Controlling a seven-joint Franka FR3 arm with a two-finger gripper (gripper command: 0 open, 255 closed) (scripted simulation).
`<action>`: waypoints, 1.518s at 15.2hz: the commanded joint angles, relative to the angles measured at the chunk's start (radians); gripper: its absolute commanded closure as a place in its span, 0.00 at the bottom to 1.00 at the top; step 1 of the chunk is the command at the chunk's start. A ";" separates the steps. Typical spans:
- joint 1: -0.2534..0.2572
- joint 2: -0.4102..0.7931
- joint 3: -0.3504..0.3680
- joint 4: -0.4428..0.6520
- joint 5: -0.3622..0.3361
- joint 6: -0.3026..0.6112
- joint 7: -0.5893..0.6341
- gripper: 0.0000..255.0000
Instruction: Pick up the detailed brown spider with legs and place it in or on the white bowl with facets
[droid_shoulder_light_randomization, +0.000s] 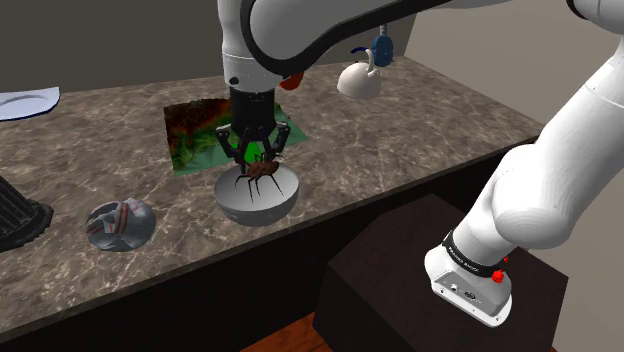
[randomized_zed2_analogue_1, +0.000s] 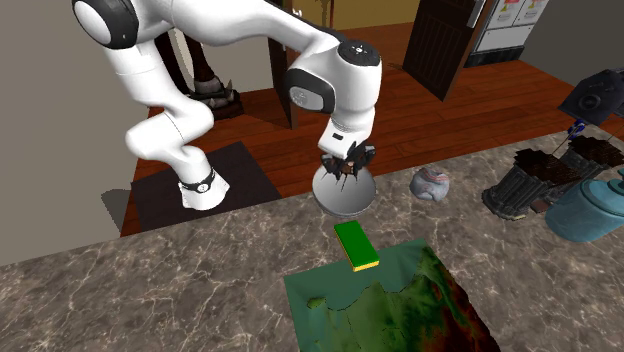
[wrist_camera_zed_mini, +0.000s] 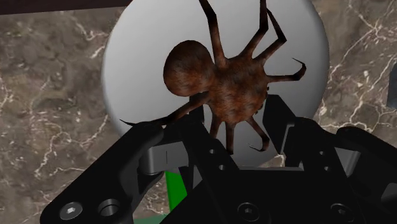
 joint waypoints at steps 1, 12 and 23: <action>0.002 0.010 0.002 -0.020 -0.002 0.030 0.000 1.00; 0.001 0.011 0.003 -0.024 -0.002 0.034 -0.001 0.00; -0.009 -0.021 -0.010 0.070 0.001 -0.091 -0.004 0.00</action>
